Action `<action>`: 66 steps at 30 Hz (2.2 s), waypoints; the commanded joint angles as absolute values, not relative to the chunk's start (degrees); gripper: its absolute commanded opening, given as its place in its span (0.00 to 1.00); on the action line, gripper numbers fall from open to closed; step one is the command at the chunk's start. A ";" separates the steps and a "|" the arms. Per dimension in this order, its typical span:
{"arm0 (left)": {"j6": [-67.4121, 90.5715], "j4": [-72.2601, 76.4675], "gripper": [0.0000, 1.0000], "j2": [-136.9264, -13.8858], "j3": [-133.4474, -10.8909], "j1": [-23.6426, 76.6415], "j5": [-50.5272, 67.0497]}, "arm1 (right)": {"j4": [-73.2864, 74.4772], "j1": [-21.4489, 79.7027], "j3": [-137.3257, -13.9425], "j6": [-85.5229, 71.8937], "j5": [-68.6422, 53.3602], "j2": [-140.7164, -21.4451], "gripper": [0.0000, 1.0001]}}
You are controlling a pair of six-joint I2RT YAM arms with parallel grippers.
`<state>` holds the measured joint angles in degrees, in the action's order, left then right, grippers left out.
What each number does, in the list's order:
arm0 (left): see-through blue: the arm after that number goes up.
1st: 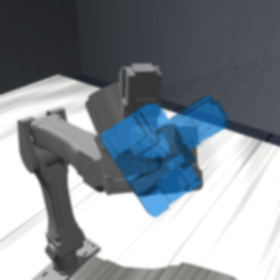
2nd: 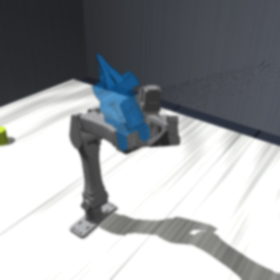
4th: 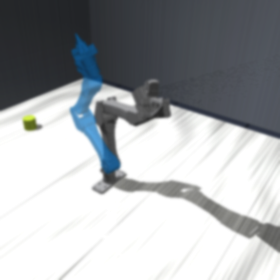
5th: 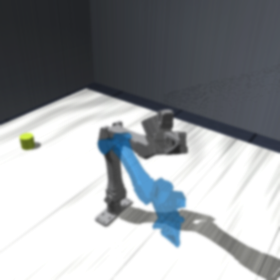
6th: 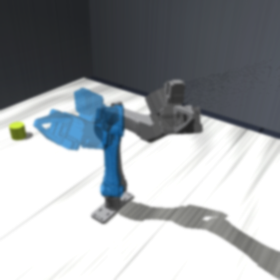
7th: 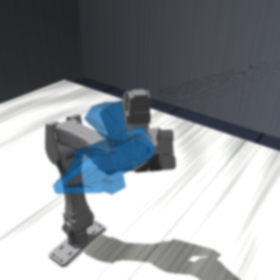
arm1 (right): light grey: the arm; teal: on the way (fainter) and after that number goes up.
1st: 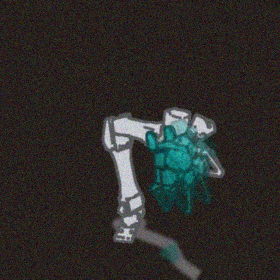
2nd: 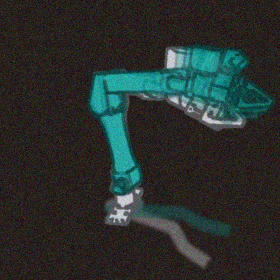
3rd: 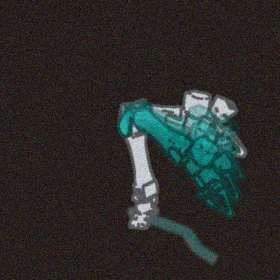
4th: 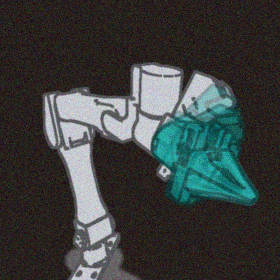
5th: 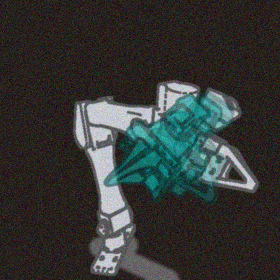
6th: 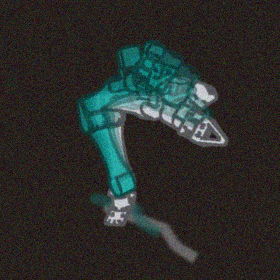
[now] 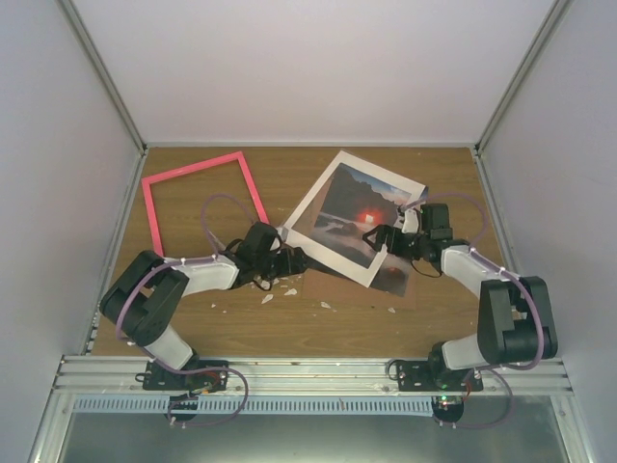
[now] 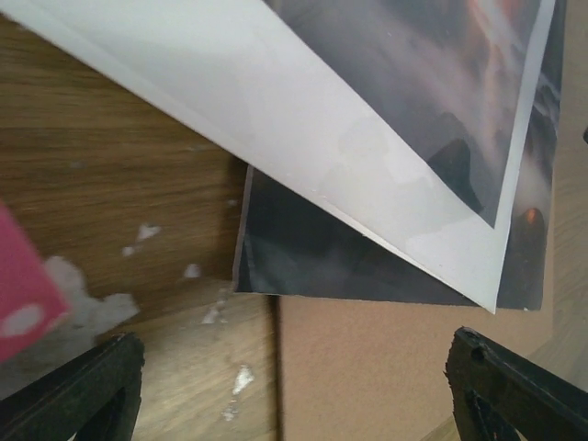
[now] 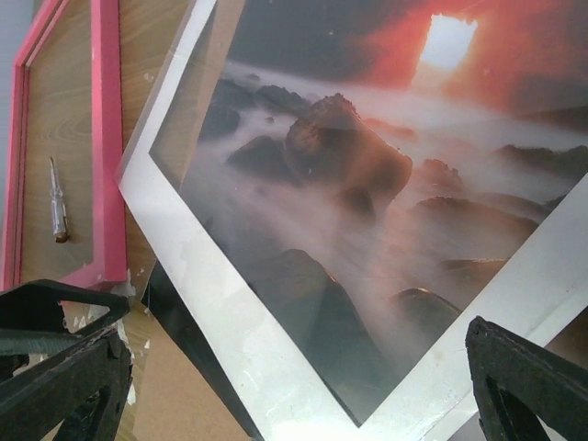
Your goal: Take the photo out of the frame
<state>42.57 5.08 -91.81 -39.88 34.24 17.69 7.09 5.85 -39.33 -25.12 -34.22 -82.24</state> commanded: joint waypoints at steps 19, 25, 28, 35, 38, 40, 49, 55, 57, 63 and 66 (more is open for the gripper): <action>54.79 21.93 0.69 -100.54 -36.94 32.52 24.00 | 4.97 6.28 -34.96 -24.43 -35.42 -79.20 1.00; 55.13 23.85 0.56 -101.20 -36.91 32.52 25.32 | 4.07 6.33 -34.16 -24.69 -35.93 -79.20 1.00; 55.12 24.70 0.48 -100.00 -36.79 32.53 25.18 | 3.86 6.33 -33.85 -24.67 -35.95 -78.97 1.00; 54.27 25.81 0.37 -97.79 -36.35 32.52 24.12 | 3.60 6.33 -33.49 -24.66 -36.12 -78.94 1.00; 54.85 27.44 0.34 -98.22 -36.25 32.52 24.79 | 3.52 6.32 -33.23 -24.78 -36.23 -78.97 1.00; 55.35 28.33 0.31 -98.78 -36.25 32.52 25.10 | 3.50 6.31 -33.18 -24.79 -36.21 -78.88 1.00; 59.25 30.16 0.28 -101.78 -36.40 32.15 25.78 | 3.13 6.32 -32.45 -24.90 -36.18 -78.90 1.00; 60.79 30.08 0.23 -103.67 -36.54 31.65 26.10 | 2.74 6.28 -31.78 -25.21 -36.08 -78.76 1.00; 61.10 30.19 0.19 -103.75 -36.29 31.68 26.04 | 2.81 6.33 -31.65 -25.30 -35.74 -78.60 1.00; 60.46 28.82 0.05 -100.40 -35.51 31.55 25.21 | 3.43 5.64 -31.21 -25.12 -33.23 -75.92 1.00; 59.60 27.10 0.00 -97.89 -35.47 31.55 24.27 | 4.02 5.00 -31.15 -26.03 -30.10 -73.25 1.00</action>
<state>60.95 27.18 -102.13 -36.10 31.81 25.69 4.27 5.65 -31.66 -25.39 -34.06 -76.88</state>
